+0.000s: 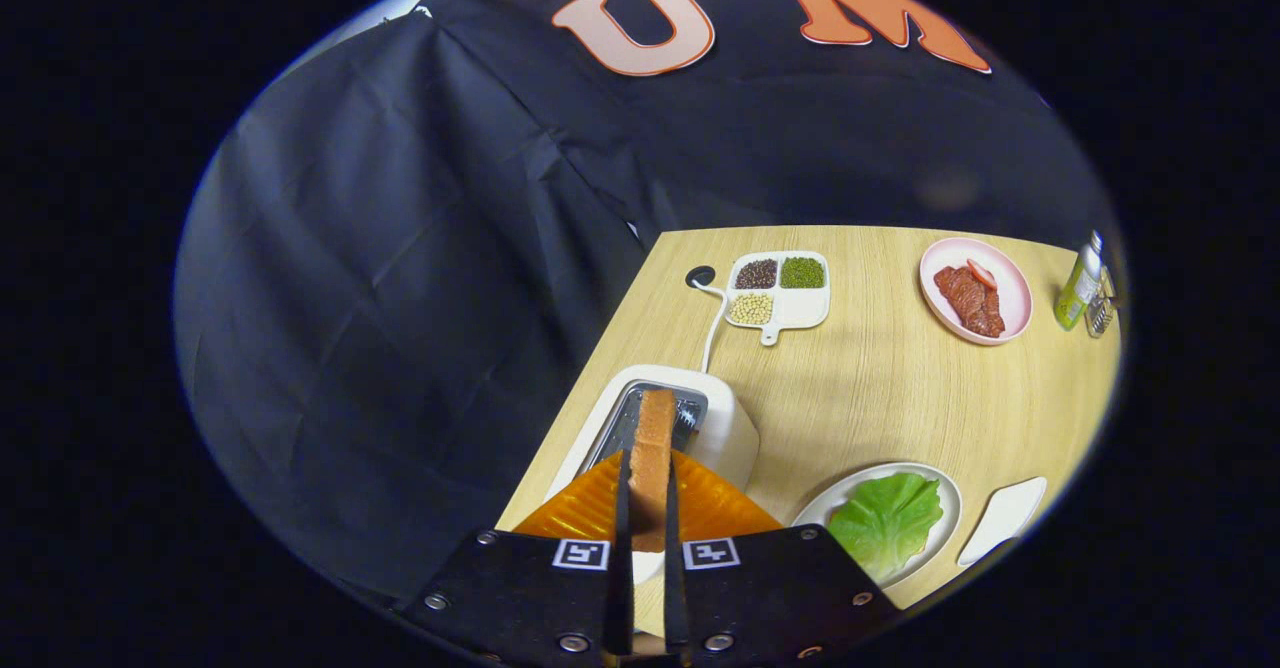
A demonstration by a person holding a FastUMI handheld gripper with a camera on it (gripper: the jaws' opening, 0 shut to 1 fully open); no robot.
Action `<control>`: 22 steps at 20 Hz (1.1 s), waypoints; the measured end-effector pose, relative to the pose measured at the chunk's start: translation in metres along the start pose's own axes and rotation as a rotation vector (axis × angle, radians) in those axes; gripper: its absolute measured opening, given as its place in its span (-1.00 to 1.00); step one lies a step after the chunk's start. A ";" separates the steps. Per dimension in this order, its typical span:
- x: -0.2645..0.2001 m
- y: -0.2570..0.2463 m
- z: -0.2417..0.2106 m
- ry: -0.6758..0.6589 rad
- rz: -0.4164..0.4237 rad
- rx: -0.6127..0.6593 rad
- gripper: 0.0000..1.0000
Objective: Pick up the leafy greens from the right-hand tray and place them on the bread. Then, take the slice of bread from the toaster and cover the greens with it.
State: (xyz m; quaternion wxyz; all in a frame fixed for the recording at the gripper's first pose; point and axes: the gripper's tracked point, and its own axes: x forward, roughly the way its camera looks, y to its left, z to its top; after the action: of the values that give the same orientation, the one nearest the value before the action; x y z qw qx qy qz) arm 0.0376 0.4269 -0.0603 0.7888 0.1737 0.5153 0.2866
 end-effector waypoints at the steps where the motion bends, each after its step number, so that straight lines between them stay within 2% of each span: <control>1: -0.009 -0.004 0.001 -0.014 0.011 -0.004 -0.75; 6: -0.042 -0.030 -0.006 -0.066 0.037 -0.009 -0.75; 22: -0.032 -0.154 -0.090 0.040 0.036 0.075 -0.75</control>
State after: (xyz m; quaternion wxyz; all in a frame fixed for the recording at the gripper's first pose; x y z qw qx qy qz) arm -0.0122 0.2854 -0.1618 0.7660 0.2066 0.5382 0.2845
